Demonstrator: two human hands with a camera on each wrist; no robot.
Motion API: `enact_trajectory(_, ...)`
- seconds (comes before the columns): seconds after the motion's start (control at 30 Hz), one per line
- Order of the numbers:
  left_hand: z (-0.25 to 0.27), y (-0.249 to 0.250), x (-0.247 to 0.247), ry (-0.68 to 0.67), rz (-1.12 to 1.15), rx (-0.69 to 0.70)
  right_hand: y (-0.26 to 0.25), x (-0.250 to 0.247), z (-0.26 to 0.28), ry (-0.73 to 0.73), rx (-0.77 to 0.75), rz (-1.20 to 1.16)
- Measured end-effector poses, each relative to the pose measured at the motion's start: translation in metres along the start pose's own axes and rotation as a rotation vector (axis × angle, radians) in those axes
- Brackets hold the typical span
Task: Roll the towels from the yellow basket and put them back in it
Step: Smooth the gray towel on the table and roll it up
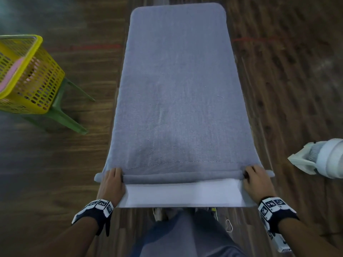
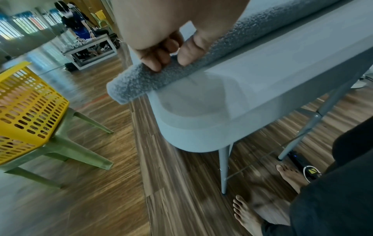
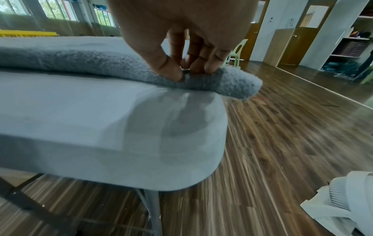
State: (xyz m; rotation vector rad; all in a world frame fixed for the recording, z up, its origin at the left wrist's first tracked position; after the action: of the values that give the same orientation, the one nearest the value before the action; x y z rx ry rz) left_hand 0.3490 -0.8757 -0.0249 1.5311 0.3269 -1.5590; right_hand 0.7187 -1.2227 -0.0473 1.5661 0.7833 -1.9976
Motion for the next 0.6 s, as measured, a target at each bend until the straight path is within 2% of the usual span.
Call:
enact_trajectory(0.1,0.004,0.0,0.004,0.016,0.0,0.029,0.001,0.005,-0.001,-0.005,-0.007,-0.04)
enact_trajectory(0.23,-0.001,-0.009,0.004,0.018,0.005,0.015,0.011,0.002,-0.005,-0.011,0.089,-0.112)
enact_trajectory(0.33,-0.013,-0.008,0.003,-0.026,-0.018,0.036,0.003,-0.01,-0.017,0.057,0.063,0.036)
enact_trajectory(0.4,-0.024,-0.007,0.002,-0.052,-0.034,0.016,0.004,-0.011,-0.029,0.051,0.1,0.087)
enact_trajectory(0.5,-0.038,-0.008,-0.007,0.006,-0.06,-0.021,0.011,-0.012,-0.041,0.064,0.175,0.068)
enact_trajectory(0.6,-0.038,0.0,-0.01,0.08,-0.131,0.03,-0.002,-0.014,-0.041,0.167,0.052,0.056)
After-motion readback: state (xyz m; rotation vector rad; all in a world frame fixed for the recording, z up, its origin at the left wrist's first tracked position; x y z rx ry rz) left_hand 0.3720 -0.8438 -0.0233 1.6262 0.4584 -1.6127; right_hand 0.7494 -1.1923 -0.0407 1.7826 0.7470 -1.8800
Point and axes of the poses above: each hand's wrist, its own z-axis away from the middle knuckle, its own x-axis out of the palm, y = z × x, the point moved 9 cm from there along -z, towards the middle knuckle, and after that the axes turned 8 degrees about z, right-handed, at the moved point
